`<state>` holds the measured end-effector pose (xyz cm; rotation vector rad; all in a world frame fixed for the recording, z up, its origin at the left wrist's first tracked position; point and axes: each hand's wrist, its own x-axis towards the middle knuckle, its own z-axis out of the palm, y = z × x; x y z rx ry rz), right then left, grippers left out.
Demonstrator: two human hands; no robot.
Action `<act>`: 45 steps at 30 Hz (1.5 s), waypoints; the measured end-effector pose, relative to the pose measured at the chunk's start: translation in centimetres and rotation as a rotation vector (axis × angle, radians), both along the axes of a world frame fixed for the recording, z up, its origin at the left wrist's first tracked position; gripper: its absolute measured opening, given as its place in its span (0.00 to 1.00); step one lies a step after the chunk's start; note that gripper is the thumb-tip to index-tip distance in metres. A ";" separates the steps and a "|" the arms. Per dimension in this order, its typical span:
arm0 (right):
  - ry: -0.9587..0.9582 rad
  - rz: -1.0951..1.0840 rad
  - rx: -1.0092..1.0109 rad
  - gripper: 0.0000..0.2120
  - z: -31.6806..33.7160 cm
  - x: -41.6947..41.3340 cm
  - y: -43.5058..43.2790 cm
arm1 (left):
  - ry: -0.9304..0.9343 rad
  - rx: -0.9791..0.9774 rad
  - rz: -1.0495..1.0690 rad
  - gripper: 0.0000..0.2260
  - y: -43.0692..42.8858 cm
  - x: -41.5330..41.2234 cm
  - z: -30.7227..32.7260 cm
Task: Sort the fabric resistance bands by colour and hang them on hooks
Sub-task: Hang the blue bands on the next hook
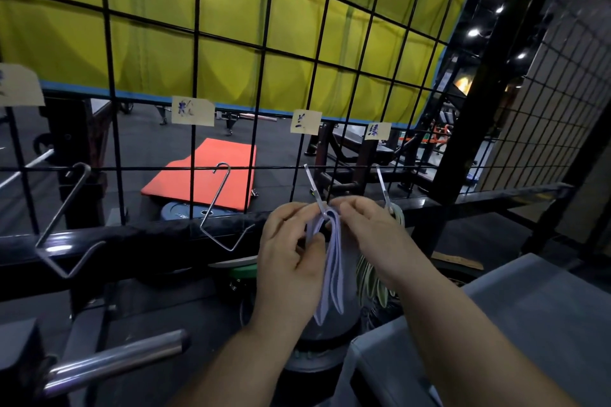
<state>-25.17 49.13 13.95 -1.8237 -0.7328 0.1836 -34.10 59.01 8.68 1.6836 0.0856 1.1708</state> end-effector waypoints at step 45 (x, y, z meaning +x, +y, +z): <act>0.825 0.190 0.344 0.10 2.0 -0.6 1.0 | -0.005 -0.257 -0.171 0.07 -0.9 0.8 1.2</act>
